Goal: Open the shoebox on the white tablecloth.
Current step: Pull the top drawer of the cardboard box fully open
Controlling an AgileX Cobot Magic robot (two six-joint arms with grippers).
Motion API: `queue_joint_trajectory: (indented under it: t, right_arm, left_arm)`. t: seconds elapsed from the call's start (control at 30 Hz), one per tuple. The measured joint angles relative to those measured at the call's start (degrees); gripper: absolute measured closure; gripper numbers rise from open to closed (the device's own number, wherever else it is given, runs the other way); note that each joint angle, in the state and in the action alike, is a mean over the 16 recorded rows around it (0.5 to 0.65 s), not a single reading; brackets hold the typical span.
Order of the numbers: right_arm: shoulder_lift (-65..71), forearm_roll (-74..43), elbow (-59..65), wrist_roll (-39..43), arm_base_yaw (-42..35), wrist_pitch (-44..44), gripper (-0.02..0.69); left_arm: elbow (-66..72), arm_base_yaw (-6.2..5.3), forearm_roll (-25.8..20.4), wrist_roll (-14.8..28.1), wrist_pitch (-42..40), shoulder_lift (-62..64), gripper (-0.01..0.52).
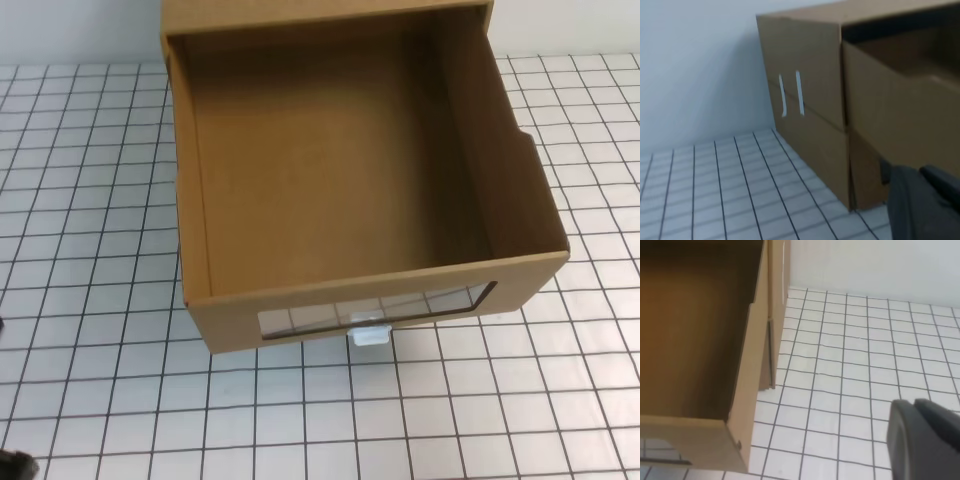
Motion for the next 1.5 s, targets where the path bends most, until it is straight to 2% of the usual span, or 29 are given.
queue_joint_trajectory:
  t: [0.43,1.23,1.5]
  right_arm:
    - [-0.11,1.63,2.11,1.27,0.00,-4.28,0.678]
    - [-0.30,1.11,2.70,1.37,-0.41,-5.38,0.678]
    - [-5.29,-1.22,10.25,1.40,-7.26,-11.43,0.678]
  left_arm:
    - [15.39,0.00,-0.20,-4.85,-1.05,-3.21,0.519]
    - [16.29,0.00,-0.24,-5.08,0.41,-3.23,0.519]
    - [16.29,0.00,-0.26,-5.11,0.49,-3.27,0.519]
